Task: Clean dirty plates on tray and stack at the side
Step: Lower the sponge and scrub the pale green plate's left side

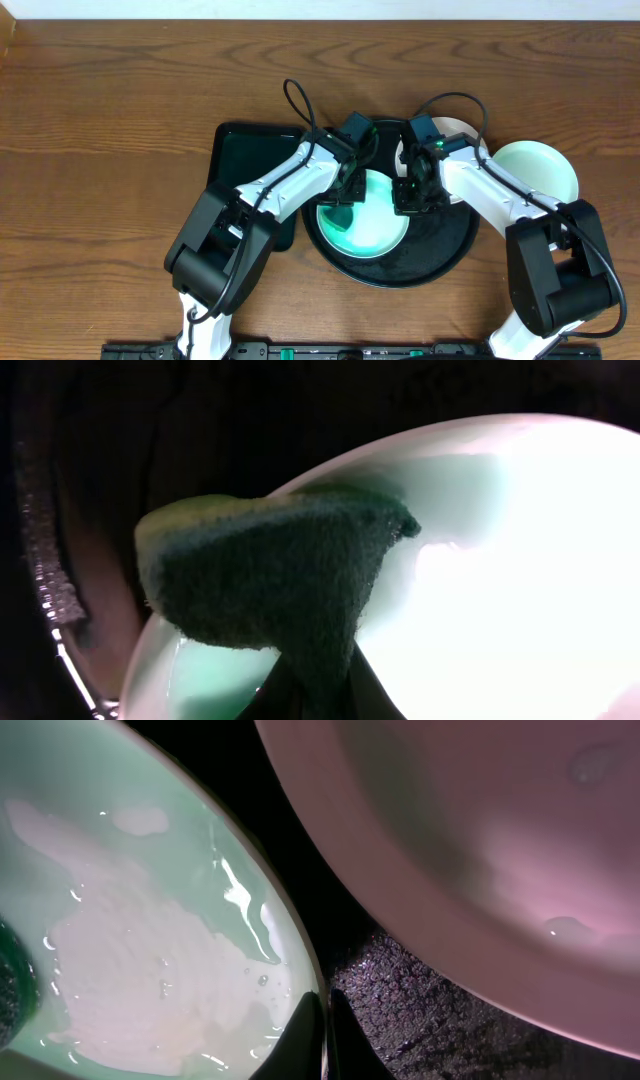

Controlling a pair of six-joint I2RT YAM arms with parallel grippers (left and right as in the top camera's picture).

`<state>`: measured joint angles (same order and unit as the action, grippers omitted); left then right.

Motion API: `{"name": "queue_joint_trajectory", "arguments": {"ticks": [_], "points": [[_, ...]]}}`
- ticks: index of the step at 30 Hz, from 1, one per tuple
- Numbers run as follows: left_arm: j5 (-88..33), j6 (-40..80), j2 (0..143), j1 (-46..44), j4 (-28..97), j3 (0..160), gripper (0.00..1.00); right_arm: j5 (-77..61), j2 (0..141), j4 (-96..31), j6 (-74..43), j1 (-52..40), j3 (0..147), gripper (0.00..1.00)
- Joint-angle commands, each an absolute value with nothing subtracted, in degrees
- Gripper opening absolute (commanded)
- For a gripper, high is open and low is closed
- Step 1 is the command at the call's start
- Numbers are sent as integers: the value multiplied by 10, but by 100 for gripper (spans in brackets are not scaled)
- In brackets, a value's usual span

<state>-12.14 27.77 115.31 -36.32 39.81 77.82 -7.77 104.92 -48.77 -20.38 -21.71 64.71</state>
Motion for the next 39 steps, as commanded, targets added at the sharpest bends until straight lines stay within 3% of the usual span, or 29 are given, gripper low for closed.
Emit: {"name": "queue_joint_trajectory", "arguments": {"ticks": [1, 15, 26, 39], "points": [[-266, 266, 1195, -386, 369, 759, 8, -97, 1051, -482, -206, -222, 647, 1], [-260, 267, 1073, -369, 364, 759, 8, -97, 1051, -481, -205, -226, 647, 1], [-97, 282, 1065, -373, 426, 758, 7, -97, 1051, -478, -205, -233, 647, 1], [-53, 320, 1071, -390, 359, 676, 8, -97, 1051, -478, -205, -234, 647, 1]]}}
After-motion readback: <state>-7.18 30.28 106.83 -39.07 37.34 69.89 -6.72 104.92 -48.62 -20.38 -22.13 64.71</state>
